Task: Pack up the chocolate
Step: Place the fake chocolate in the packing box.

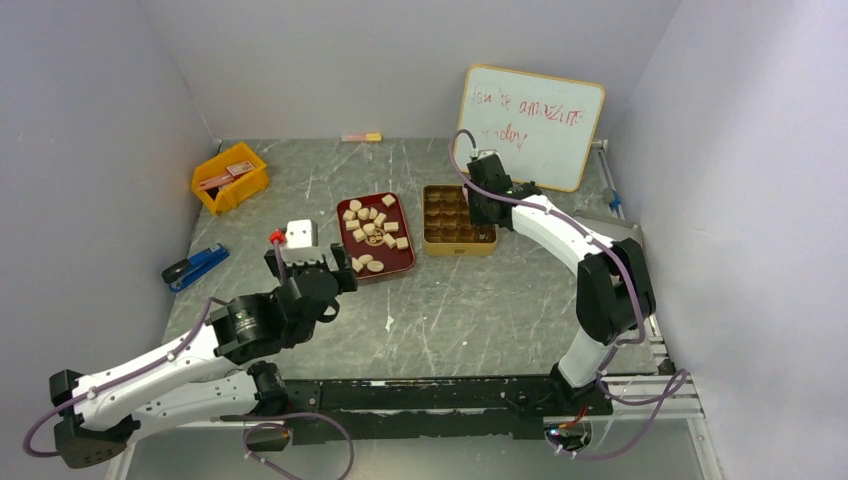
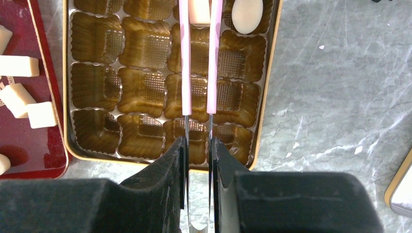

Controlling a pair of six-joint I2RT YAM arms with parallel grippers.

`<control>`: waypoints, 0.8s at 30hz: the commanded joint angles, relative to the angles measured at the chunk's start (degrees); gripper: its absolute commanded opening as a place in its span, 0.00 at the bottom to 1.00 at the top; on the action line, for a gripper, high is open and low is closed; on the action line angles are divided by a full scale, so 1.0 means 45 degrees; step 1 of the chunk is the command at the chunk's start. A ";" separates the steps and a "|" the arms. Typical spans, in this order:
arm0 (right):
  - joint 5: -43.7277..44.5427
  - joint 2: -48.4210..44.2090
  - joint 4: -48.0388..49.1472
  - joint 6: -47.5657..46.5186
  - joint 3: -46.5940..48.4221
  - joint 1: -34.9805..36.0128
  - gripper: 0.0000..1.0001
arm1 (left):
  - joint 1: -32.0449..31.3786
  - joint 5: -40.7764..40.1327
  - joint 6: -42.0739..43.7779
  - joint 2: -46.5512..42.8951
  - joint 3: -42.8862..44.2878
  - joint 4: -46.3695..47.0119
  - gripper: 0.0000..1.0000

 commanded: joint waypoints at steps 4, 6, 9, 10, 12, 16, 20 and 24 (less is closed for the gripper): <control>-0.0290 0.0226 0.0983 -0.0213 0.0181 -0.0171 0.00 | -0.0061 -0.0282 -0.0157 -0.0088 0.0430 -0.0195 0.91; -0.0322 0.0265 0.1079 -0.0213 0.0125 -0.0181 0.00 | -0.0061 -0.0259 -0.0110 -0.0082 0.0386 -0.0159 0.91; -0.0362 0.0331 0.1173 -0.0210 0.0015 -0.0198 0.00 | -0.0061 -0.0220 -0.0152 0.0106 0.0439 -0.0211 0.91; -0.0355 0.0360 0.1202 -0.0203 -0.0007 -0.0191 0.00 | -0.0061 -0.0225 -0.0153 0.0158 0.0452 -0.0214 0.91; -0.0359 0.0412 0.1206 -0.0249 0.0018 -0.0181 0.00 | -0.0061 -0.0231 -0.0145 0.0213 0.0462 -0.0205 0.91; -0.0382 0.0511 0.1221 -0.0317 0.0079 -0.0216 0.00 | -0.0061 -0.0229 -0.0069 0.0167 0.0387 -0.0048 0.91; -0.0359 0.0529 0.1206 -0.0349 0.0099 -0.0214 0.00 | -0.0061 -0.0232 -0.0095 0.0223 0.0447 -0.0174 0.91; -0.0305 0.0468 0.1133 -0.0370 0.0134 -0.0215 0.00 | -0.0061 -0.0171 0.0027 0.0165 0.0294 0.0111 0.91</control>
